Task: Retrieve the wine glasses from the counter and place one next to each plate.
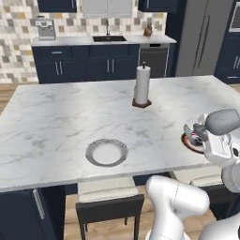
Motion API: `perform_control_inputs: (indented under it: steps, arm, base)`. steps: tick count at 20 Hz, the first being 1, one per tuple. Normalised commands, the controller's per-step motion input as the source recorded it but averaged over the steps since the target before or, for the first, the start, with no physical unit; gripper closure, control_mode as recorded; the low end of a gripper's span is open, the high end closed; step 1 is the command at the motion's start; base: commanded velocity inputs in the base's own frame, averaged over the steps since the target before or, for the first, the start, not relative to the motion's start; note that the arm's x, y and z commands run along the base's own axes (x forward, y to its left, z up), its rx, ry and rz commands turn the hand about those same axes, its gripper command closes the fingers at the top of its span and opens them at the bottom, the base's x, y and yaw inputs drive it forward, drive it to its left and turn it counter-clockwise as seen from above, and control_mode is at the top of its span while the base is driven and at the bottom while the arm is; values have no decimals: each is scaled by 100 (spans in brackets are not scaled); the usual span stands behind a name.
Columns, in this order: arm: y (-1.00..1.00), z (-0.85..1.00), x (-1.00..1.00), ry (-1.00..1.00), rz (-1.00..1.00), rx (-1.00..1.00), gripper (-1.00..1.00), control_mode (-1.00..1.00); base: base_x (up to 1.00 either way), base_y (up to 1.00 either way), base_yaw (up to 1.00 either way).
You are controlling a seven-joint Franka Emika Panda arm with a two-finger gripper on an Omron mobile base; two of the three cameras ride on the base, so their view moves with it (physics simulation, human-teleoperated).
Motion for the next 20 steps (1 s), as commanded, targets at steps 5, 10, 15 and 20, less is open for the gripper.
perform_control_inputs:
  steps: [5, 10, 15, 20]
  arm:
    - [0, 0, 0, 0, 0, 0, 100, 100]
    - [0, 0, 0, 0, 0, 0, 100, 100]
    - [0, -8, 22, 3, 9, -3, 100, -100]
    - [9, -28, 42, 3, 14, -22, 100, -100]
  base:
    - [34, 0, 31]
    - [34, -4, 42]
    - [30, 0, 17]
    - [0, 0, 0]
